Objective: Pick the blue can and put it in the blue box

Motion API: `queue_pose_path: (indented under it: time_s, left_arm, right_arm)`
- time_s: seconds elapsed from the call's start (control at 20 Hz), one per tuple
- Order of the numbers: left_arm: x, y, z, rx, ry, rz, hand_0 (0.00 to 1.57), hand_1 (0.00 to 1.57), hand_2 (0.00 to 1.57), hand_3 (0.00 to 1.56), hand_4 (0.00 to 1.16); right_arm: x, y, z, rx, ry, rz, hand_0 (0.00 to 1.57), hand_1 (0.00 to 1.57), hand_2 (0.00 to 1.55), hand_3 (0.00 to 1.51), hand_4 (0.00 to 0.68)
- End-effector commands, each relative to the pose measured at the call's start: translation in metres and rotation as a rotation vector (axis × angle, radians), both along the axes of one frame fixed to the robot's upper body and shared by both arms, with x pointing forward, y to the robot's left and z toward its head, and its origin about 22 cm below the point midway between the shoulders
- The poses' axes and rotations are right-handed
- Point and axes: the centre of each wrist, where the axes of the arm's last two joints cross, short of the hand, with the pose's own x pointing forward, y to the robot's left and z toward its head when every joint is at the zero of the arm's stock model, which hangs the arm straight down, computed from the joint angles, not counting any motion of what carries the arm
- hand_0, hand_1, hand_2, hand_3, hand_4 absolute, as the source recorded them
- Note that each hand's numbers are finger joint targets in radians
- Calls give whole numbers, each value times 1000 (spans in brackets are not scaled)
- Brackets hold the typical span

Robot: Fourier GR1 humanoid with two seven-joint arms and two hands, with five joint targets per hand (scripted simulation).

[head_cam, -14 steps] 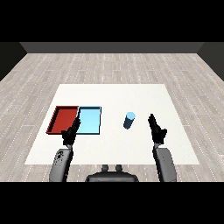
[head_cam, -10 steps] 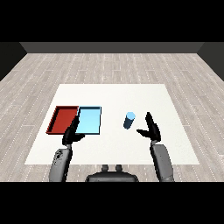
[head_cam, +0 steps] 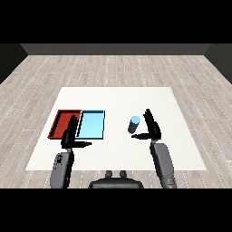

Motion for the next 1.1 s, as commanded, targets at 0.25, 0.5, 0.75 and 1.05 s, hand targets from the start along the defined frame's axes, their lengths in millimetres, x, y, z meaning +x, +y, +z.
queue_pose_path:
  time_s: [0.25,0.5,0.75,1.05]
  left_arm:
    - [17,5,-12,-21,-54,-11,0,0,0,0,0]
    - [-1,18,-8,-29,-56,-9,0,0,0,0,0]
    - [1,-10,-2,-41,-42,-27,0,0,0,0,0]
    - [-8,20,0,-44,-50,-20,0,0,0,0,0]
  right_arm:
    - [6,11,-13,25,-27,15,0,0,0,0,0]
    - [15,5,-25,19,0,-42,0,0,0,0,0]
    - [13,-11,-21,51,30,-60,0,0,0,0,0]
    - [42,-6,-29,81,64,-70,0,0,0,0,0]
